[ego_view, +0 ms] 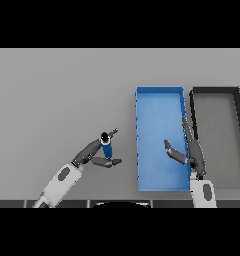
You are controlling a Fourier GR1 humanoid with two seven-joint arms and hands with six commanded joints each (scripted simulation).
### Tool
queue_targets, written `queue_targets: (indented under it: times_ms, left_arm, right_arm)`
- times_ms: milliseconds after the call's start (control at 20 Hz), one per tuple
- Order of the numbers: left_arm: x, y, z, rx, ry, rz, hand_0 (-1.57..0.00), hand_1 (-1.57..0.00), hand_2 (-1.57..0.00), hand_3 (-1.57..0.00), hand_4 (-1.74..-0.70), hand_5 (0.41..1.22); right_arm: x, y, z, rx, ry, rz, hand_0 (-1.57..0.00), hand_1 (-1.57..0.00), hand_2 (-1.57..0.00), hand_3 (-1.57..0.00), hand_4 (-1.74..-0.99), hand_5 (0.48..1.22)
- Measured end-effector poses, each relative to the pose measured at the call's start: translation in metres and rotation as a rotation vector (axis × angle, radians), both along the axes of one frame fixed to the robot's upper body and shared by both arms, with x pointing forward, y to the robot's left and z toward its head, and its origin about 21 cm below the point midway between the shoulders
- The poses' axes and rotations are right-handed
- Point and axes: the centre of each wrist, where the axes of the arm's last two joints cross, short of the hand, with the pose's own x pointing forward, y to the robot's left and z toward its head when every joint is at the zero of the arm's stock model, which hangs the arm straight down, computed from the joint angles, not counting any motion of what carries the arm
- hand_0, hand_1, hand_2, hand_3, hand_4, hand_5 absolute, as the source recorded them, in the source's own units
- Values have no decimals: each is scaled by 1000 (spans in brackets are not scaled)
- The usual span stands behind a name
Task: Pick up the blue pipe and place it into the blue bin.
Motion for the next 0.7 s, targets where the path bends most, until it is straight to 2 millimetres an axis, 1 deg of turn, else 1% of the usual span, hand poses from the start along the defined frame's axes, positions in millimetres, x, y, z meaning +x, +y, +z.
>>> queue_targets:
  times_ms: [50, 100, 150, 200, 250, 300, 350, 450, 550, 600, 650, 700]
  left_arm:
    - [3, -4, 1, -17, -2, -1, 1, 0, -54, -40, -1140, 502]
    - [3, -4, 0, -49, 6, -3, 1, -41, -151, -121, -1186, 550]
    - [3, -5, -3, -78, 21, 6, -10, -156, -308, -276, -1243, 613]
    - [1, -8, -6, -108, 34, 11, -125, -319, -485, -535, -1281, 735]
    - [2, -11, -5, -144, 38, 15, -359, -547, -689, -742, -1369, 832]
    - [1, -15, -7, -156, 48, 17, -602, -752, -865, -908, -1439, 910]
    - [0, -17, -5, -162, 38, 26, -796, -915, -1006, -1030, -1497, 972]
    - [-1, -21, -4, -165, 49, 8, -1075, -1151, -1210, -1194, -1580, 1062]
    - [-3, -26, -6, -172, 14, 2, -1253, -1302, -1340, -1330, -1530, 1119]
    - [-3, -30, -3, -164, 5, 2, -1317, -1356, -1386, -1378, -1513, 1139]
    - [-6, -29, -4, -160, -12, 4, -1368, -1399, -1423, -1417, -1501, 1156]
    - [-6, -31, -3, -177, -29, 4, -1408, -1434, -1453, -1448, -1492, 1169]
  right_arm:
    - [3, 0, 2, 6, 7, -5, 1, 1, 1, 1, -1210, 653]
    - [2, -1, 1, 8, -1, -5, 1, 1, 1, 1, -1213, 655]
    - [1, -2, -1, 5, 2, -1, 1, 1, 1, 1, -1217, 655]
    - [3, -1, -1, 12, 7, -1, 1, 1, 1, 1, -1220, 656]
    - [3, 1, 0, 17, -2, 6, 1, 1, 1, 1, -1220, 656]
    - [3, 2, -2, 19, 9, -3, 1, 1, 1, 1, -1219, 657]
    - [5, 0, -4, 12, 15, -10, 1, 1, 1, 1, -1224, 658]
    - [7, 0, -2, 21, 9, 5, 1, 1, 1, 1, -1233, 660]
    - [7, 1, 3, 29, 1, -1, 1, 1, 1, 1, -1224, 651]
    - [8, 3, 1, 29, 16, 2, 1, 1, 1, 1, -1222, 646]
    - [7, 3, 0, 36, 21, 8, 1, 1, 1, 1, -1221, 638]
    - [7, 2, 1, 40, 20, 4, 1, 1, 1, 1, -1220, 635]
